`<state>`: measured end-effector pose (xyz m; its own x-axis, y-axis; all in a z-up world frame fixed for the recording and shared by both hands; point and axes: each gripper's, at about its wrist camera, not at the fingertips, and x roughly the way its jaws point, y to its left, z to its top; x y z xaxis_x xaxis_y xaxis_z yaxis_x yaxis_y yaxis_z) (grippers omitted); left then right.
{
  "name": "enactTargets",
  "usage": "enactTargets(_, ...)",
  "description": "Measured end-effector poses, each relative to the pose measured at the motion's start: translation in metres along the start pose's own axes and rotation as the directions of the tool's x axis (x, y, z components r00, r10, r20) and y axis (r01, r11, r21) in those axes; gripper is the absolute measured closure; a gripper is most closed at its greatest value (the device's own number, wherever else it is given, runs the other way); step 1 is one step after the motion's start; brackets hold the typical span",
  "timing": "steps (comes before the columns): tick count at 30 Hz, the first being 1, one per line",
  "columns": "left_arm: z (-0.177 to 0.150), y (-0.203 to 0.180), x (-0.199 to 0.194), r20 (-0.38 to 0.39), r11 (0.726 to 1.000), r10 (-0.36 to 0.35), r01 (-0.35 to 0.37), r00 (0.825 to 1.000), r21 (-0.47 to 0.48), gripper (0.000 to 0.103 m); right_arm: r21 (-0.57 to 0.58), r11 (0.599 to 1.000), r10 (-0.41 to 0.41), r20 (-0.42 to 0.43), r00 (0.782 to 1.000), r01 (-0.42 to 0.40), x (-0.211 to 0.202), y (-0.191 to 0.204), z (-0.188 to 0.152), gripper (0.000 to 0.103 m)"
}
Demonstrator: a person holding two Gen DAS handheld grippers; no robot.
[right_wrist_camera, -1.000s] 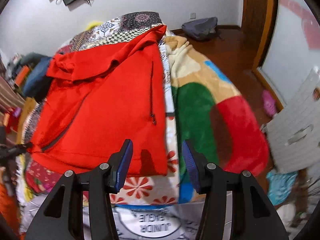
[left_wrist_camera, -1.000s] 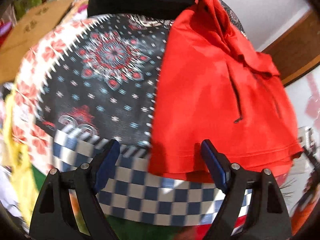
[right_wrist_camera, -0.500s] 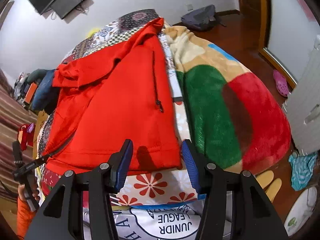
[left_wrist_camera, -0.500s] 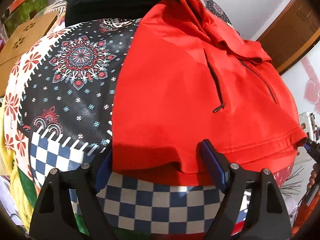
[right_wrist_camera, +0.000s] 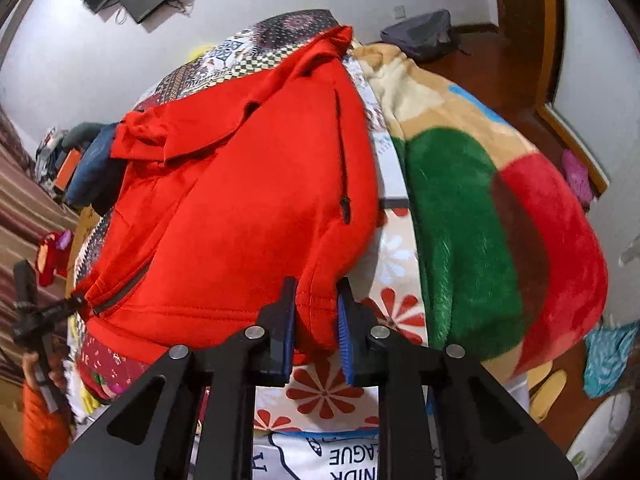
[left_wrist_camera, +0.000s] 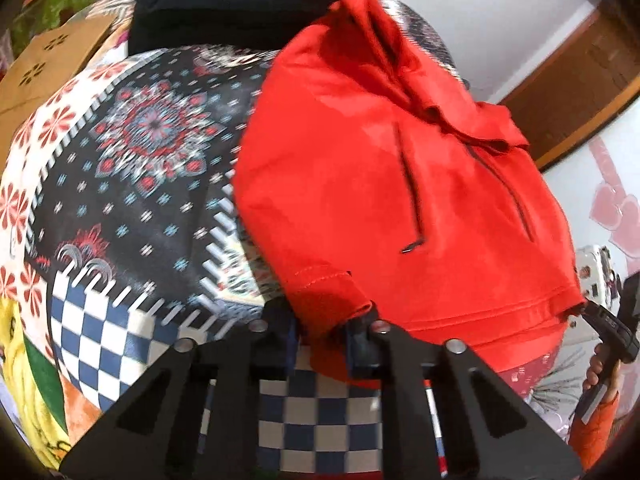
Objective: Fold large clothes
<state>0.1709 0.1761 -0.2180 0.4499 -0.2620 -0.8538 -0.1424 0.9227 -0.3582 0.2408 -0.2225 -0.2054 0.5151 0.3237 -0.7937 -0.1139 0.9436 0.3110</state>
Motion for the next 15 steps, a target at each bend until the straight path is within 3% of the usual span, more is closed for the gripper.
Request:
enactTargets(8, 0.045, -0.045, -0.034, 0.111, 0.992, -0.077, 0.064, 0.991, 0.113, 0.093, -0.056, 0.994, 0.095, 0.100, 0.990, -0.090, -0.021, 0.023, 0.044, 0.089)
enactTargets(15, 0.121, -0.074, -0.065, 0.242, 0.979, -0.148, 0.108, 0.959, 0.174, 0.094, -0.126, 0.987, 0.123, 0.205, 0.971, -0.098, -0.025, 0.040, 0.116, 0.089)
